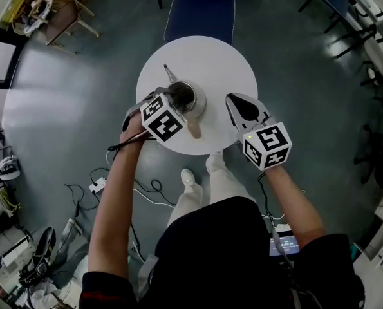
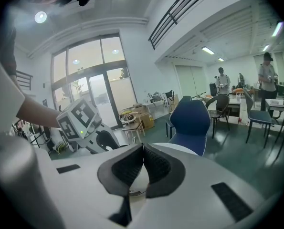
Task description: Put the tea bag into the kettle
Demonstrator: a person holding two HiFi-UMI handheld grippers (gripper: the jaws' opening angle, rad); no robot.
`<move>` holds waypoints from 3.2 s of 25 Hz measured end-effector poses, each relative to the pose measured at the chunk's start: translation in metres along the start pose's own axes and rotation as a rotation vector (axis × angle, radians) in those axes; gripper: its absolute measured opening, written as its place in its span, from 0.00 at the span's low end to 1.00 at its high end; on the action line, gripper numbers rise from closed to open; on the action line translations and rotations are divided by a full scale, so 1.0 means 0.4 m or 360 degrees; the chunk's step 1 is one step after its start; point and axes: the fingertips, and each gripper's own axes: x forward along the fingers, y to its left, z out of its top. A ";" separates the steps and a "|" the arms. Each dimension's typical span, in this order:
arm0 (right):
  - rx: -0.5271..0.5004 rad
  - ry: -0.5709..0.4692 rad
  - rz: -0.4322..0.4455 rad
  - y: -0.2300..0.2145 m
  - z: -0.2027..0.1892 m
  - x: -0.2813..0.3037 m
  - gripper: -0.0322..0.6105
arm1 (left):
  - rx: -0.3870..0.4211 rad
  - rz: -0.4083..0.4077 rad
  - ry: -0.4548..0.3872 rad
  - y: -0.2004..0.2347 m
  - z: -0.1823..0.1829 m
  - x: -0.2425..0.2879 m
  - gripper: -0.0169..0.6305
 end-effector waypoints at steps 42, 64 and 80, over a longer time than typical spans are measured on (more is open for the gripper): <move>-0.0337 -0.0206 0.0131 0.357 0.258 -0.060 0.08 | -0.0713 0.0363 -0.1139 -0.010 -0.027 -0.544 0.05; -0.0534 -0.0541 0.0114 0.761 0.381 -0.266 0.08 | -0.0723 0.0445 -0.1686 -0.219 -0.214 -0.950 0.05; -0.0591 -0.0626 0.0065 0.988 0.316 -0.404 0.08 | -0.0725 0.0339 -0.1925 -0.395 -0.363 -1.092 0.05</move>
